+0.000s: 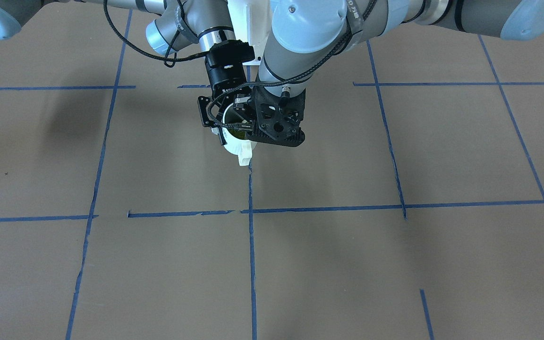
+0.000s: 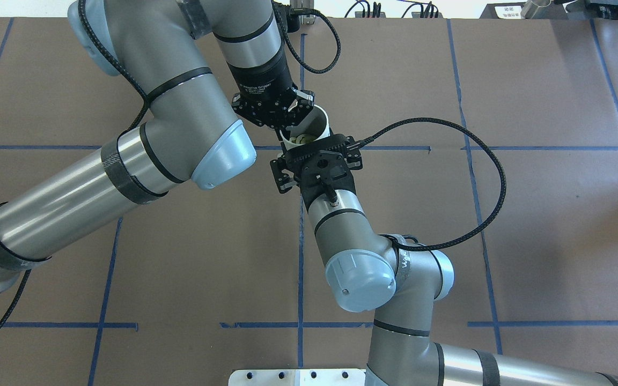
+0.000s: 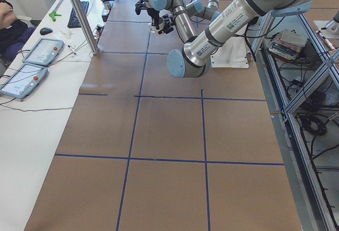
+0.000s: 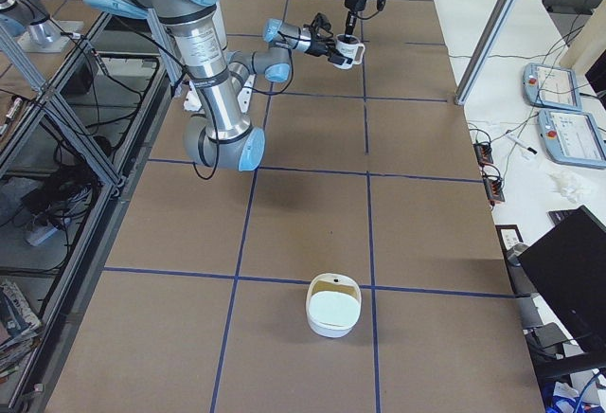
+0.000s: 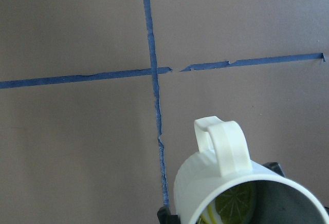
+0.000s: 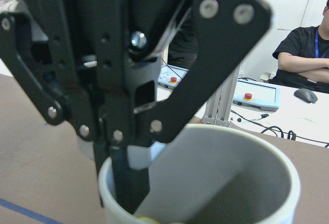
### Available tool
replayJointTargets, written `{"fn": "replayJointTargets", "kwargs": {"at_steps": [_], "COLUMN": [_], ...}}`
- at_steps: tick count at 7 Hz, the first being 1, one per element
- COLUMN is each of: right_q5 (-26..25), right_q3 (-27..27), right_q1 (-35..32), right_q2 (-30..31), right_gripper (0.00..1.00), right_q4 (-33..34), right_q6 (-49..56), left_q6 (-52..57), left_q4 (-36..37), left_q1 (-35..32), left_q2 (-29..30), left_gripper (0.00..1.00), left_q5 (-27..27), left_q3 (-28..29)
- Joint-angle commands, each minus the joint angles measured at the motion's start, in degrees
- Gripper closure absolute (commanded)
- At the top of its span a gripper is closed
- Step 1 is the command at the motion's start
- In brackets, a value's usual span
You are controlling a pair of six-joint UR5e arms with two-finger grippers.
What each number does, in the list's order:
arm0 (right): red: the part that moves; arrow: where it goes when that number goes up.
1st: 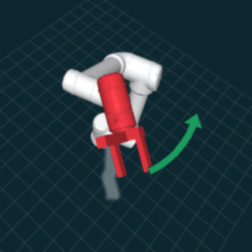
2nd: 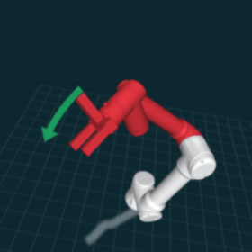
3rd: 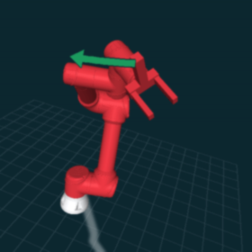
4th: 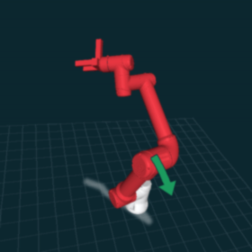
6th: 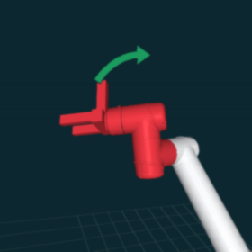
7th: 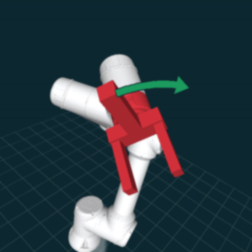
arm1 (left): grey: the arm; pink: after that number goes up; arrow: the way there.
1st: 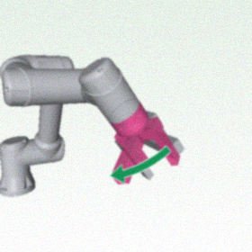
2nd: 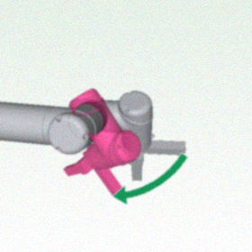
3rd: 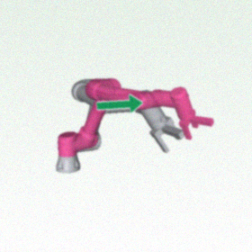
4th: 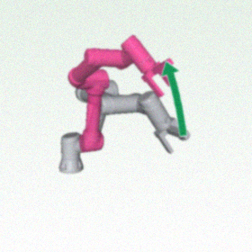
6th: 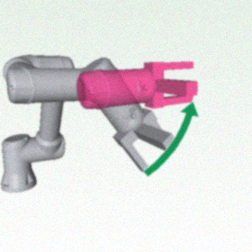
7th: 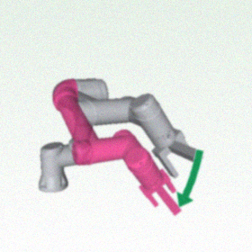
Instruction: Left arm hands cup to right arm to dump lemon
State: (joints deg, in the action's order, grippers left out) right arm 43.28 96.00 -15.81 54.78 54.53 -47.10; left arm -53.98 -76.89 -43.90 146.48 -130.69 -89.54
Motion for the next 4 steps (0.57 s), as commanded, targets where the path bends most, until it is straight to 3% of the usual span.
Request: {"fn": "replayJointTargets", "kwargs": {"at_steps": [1,2,4], "right_q5": [0.1,0.1,0.1], "right_q3": [0.1,0.1,0.1], "right_q1": [0.0,0.0,0.0], "right_q2": [0.0,0.1,0.4], "right_gripper": [0.84,0.84,0.84], "right_q4": [-0.3,-0.2,-0.1], "right_q6": [-0.1,-0.1,0.0], "left_q6": [0.0,0.0,-0.1], "left_q4": [0.0,0.0,1.9], "left_q1": [0.0,0.0,-0.7], "left_q2": [-0.2,-0.5,-0.5], "left_gripper": [0.10,0.00,0.00], "left_q5": [-1.1,-1.2,-2.4], "left_q3": [0.1,-0.7,-2.2]}}
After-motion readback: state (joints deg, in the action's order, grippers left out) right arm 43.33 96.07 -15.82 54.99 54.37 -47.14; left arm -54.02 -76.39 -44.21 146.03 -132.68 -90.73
